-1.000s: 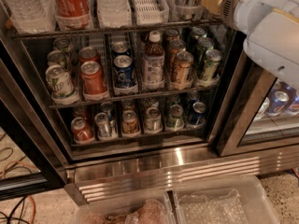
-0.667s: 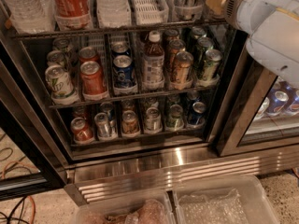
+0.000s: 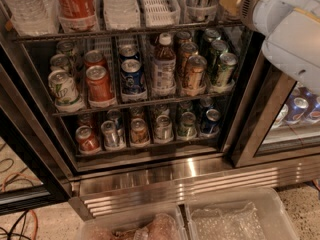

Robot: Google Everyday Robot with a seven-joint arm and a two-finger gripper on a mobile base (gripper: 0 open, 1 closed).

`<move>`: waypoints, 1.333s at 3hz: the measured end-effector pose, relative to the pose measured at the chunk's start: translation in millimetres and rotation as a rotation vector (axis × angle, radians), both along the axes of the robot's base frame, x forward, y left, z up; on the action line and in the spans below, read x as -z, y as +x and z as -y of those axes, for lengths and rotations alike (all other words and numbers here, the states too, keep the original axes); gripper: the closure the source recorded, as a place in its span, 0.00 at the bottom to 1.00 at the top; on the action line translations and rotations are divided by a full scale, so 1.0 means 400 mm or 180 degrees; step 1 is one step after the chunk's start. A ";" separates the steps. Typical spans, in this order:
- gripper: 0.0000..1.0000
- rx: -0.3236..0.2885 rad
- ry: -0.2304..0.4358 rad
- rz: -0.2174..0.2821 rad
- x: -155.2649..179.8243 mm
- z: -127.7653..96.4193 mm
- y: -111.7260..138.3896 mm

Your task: Pick blue plastic bottle from top shelf of fridge

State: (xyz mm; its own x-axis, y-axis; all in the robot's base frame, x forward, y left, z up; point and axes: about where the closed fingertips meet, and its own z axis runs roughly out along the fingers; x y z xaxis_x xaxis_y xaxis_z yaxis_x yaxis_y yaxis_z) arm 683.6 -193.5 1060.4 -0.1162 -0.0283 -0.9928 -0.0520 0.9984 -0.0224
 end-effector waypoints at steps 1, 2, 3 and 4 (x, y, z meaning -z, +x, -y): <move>1.00 0.0012 0.0001 0.0004 -0.001 0.002 0.000; 1.00 0.0024 0.0007 0.0000 0.001 0.004 0.000; 1.00 0.0045 0.0019 0.0018 0.001 0.010 0.002; 1.00 0.0059 0.0048 0.0090 -0.014 0.016 0.002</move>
Offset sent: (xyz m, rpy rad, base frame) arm 0.0081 -0.0043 -0.0206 0.0283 -0.0078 -0.0375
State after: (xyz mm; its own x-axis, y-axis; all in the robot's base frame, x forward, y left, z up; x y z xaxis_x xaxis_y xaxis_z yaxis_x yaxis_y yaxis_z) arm 684.6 -200.1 1066.1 -0.0886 -0.0115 -0.9960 -0.0332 0.9994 -0.0086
